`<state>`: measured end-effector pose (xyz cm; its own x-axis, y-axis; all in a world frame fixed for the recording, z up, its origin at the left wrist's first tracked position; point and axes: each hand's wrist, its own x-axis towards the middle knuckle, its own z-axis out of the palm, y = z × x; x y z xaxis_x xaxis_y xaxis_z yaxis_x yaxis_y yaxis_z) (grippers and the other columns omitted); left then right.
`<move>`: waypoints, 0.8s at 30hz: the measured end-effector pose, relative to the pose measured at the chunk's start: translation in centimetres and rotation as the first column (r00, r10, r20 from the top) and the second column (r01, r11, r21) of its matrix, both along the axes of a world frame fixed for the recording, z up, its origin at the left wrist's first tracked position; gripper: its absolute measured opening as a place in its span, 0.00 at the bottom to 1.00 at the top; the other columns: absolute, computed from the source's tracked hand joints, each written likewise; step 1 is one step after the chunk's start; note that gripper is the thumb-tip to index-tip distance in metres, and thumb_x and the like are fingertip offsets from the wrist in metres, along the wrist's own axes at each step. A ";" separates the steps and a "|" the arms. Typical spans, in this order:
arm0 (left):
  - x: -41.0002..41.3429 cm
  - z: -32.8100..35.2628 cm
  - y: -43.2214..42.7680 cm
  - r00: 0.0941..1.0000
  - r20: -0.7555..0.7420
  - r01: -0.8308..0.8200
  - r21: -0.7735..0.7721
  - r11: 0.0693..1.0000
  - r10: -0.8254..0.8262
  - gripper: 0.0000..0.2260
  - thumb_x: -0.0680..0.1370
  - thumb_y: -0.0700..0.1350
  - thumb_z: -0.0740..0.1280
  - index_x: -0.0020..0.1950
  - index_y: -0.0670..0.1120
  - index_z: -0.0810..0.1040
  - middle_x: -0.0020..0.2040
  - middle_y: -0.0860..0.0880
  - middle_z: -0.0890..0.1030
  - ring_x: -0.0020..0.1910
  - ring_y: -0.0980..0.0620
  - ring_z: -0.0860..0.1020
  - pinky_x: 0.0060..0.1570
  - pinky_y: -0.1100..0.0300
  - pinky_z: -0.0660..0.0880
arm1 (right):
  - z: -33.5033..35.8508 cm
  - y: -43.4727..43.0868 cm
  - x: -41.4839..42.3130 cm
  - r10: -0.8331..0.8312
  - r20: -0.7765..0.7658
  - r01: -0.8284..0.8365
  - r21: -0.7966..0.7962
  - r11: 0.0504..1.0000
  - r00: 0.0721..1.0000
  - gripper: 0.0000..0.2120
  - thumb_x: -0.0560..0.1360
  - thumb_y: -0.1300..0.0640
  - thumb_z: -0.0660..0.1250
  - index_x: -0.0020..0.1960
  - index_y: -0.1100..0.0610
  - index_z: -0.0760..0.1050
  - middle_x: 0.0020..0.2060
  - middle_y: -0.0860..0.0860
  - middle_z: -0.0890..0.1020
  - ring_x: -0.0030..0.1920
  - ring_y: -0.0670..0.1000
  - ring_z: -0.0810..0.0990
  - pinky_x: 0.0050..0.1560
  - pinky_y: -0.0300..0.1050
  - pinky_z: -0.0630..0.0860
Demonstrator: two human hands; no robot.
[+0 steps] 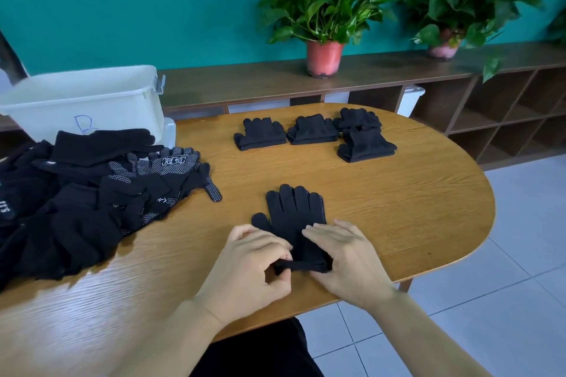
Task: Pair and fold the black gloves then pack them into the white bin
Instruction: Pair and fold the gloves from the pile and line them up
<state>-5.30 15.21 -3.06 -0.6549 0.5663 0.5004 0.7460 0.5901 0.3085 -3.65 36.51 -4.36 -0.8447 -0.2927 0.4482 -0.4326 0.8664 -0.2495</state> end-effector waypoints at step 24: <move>-4.1 -2.2 2.6 0.862 0.114 -0.506 0.128 0.853 0.494 0.29 0.76 0.49 0.73 0.74 0.47 0.69 0.50 0.56 0.82 0.39 0.59 0.76 0.60 0.57 0.58 | -0.4 -2.9 -4.4 -0.414 0.010 0.391 -0.348 0.852 0.910 0.15 0.73 0.55 0.74 0.58 0.57 0.80 0.35 0.49 0.82 0.38 0.51 0.80 0.45 0.46 0.71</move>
<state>-9.45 17.80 -5.25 -0.8680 0.0754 0.4909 0.3342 0.8198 0.4649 -8.06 33.63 -4.77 -0.8224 0.2443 0.5138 -0.0887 0.8370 -0.5399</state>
